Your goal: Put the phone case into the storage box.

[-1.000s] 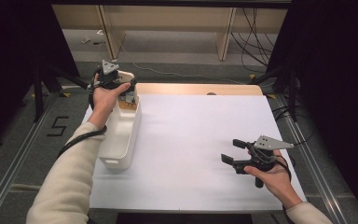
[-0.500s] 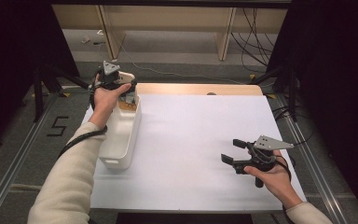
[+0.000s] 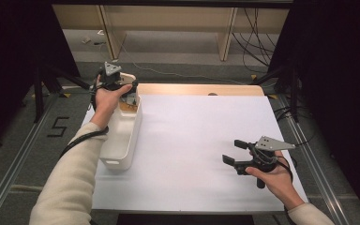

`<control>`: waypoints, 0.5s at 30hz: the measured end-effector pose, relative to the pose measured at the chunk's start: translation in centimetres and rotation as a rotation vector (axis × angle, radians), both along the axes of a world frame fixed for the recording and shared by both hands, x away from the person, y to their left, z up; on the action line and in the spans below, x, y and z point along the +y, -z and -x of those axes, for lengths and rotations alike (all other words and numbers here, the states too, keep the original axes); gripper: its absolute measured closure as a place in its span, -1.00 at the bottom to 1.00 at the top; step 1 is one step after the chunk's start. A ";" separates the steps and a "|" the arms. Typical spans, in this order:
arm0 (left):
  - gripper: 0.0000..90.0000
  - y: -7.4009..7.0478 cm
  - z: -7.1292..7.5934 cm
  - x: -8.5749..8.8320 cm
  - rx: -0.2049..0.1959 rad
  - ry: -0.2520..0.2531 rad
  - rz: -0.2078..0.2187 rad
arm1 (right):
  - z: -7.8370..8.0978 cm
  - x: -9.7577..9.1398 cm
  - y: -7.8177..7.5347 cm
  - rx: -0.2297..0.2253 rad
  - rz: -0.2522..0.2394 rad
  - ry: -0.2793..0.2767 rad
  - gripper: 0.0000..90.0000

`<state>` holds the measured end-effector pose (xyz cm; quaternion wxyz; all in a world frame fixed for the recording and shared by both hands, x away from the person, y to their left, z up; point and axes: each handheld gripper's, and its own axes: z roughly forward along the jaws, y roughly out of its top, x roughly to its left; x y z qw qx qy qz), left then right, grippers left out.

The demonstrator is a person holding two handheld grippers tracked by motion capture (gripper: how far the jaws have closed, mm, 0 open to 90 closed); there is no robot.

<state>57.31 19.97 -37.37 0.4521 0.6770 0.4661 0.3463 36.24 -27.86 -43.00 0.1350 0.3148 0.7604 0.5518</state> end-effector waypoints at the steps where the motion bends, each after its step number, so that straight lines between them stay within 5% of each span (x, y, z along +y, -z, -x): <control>1: -0.77 0.1 0.0 0.0 0.001 0.000 0.000 | 0.0 0.0 0.0 0.001 0.001 -0.002 -0.59; 15: -0.77 0.4 -0.3 -0.1 0.008 -0.001 -0.009 | 0.0 -0.1 0.0 0.004 -0.002 -0.002 -0.59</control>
